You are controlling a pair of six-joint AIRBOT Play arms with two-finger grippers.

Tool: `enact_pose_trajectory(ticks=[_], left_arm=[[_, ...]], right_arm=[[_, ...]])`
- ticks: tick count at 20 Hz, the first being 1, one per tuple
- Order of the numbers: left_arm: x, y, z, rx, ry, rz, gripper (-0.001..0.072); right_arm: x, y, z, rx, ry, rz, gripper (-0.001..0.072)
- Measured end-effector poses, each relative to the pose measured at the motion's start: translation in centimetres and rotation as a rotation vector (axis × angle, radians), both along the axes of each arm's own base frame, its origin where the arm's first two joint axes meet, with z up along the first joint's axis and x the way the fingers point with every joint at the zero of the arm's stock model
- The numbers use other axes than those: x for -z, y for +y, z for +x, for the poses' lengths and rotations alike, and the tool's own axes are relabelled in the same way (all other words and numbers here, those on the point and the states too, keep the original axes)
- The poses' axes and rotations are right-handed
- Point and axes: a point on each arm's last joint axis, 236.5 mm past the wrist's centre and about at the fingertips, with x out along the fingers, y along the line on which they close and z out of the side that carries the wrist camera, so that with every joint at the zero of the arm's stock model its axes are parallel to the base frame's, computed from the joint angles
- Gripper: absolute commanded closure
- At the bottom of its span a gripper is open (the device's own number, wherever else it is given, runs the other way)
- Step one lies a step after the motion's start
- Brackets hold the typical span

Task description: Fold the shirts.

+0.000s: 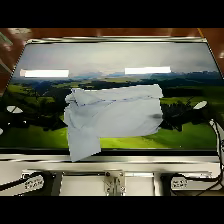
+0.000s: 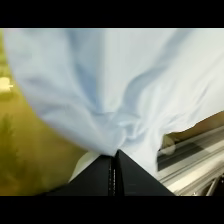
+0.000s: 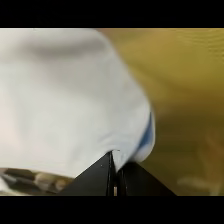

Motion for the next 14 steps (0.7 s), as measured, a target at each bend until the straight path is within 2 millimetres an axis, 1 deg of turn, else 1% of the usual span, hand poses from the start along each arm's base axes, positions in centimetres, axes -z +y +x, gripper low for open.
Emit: enact_pose_trajectory(ticks=[1,2,3,4,5,6,7,8,9,10,11,12,13,14], left_arm=[[-2.3,0.4,1.7,0.0,-0.074,0.02,0.0676],[-5.2,0.9,3.4,0.003,-0.161,0.045,0.0676],[-9.2,1.5,5.4,0.0,-0.28,0.077,0.0675],[-13.8,1.9,7.0,-0.007,-0.404,0.11,0.0675],[-19.5,2.3,8.3,-0.012,-0.554,0.151,0.0674],[-25.3,2.5,8.8,-0.019,-0.704,0.191,0.0674],[-31.6,2.5,8.6,-0.037,-0.862,0.229,0.0674],[-38.4,2.3,7.4,-0.062,-1.031,0.267,0.0675],[-45.0,2.0,5.4,-0.097,-1.203,0.299,0.0674],[-50.4,1.5,2.7,-0.127,-1.349,0.323,0.0675],[-55.4,0.9,-0.6,-0.158,-1.494,0.348,0.0675],[-59.1,0.5,-3.9,-0.19,-1.612,0.37,0.0675],[-61.8,0.2,-7.3,-0.219,-1.704,0.406,0.0675],[-63.6,-0.1,-10.2,-0.246,-1.765,0.428,0.0675]], right_arm=[[-2.5,0.5,1.6,-0.015,-0.079,0.017,0.0656],[-5.8,0.3,3.6,-0.028,-0.185,0.01,0.0656],[-9.4,0.0,5.6,-0.041,-0.306,-0.014,0.0655],[-14.5,-0.2,7.5,-0.06,-0.454,-0.043,0.0655],[-19.9,-0.2,8.8,-0.076,-0.603,-0.08,0.0655],[-26.0,-0.5,9.5,-0.086,-0.767,-0.143,0.0655],[-32.2,-1.0,9.7,-0.077,-0.932,-0.218,0.0655],[-38.9,-1.1,8.9,-0.056,-1.107,-0.295,0.0655],[-44.7,-1.2,7.3,-0.031,-1.255,-0.366,0.0655],[-50.1,-1.2,4.9,0.002,-1.394,-0.439,0.0655],[-54.6,-1.2,2.3,0.035,-1.514,-0.509,0.0655],[-58.5,-1.2,-0.9,0.068,-1.621,-0.581,0.0655],[-61.2,-1.0,-4.0,0.093,-1.698,-0.645,0.0655],[-62.8,-0.8,-6.6,0.111,-1.745,-0.691,0.0655]])
